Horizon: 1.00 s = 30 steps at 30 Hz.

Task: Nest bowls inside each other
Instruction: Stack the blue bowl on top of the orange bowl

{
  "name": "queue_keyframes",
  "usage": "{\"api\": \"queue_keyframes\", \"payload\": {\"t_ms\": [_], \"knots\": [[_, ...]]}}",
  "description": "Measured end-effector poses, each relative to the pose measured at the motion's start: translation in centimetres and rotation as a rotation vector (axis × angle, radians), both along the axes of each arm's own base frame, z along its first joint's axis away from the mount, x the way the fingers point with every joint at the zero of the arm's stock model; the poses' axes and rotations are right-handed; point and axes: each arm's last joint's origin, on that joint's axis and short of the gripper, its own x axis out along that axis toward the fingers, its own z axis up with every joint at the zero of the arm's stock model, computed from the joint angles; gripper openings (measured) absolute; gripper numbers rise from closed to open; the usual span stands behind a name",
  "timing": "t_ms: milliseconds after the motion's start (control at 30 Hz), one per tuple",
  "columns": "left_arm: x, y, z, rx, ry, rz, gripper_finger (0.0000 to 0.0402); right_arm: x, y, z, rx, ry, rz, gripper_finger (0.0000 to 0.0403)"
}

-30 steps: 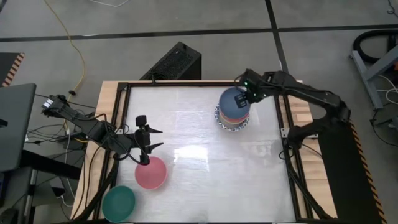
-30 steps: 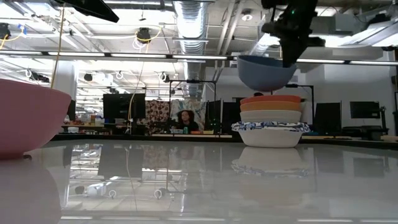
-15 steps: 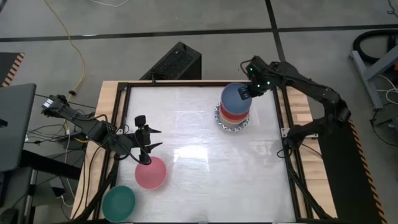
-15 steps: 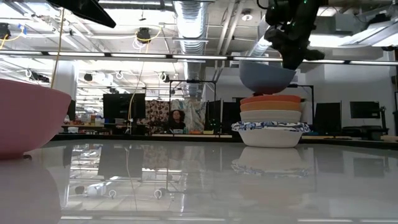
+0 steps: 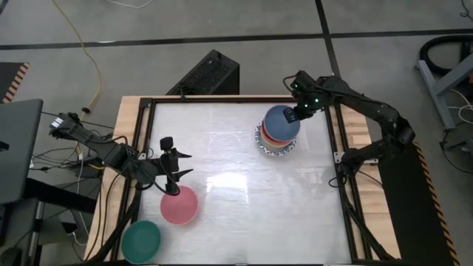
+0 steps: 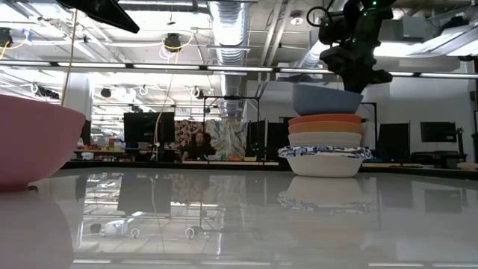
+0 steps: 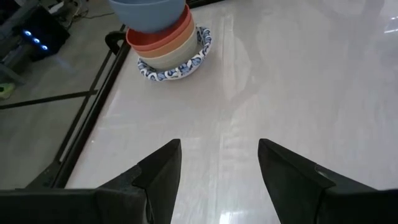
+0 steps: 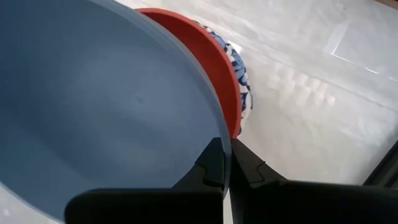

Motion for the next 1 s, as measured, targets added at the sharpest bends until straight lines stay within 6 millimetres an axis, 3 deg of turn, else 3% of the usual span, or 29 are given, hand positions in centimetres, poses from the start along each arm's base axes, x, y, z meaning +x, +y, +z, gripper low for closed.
{"api": "queue_keyframes", "payload": {"t_ms": [667,1000], "knots": [[0.0,0.0,0.0,0.007,0.000,-0.002,0.0204,0.3,-0.2,-0.1,-0.013,-0.014,0.000,0.0012],[0.0,0.0,0.0,0.007,0.001,-0.002,0.0204,2.2,-1.8,-3.3,0.093,0.079,0.051,0.0012]]}}
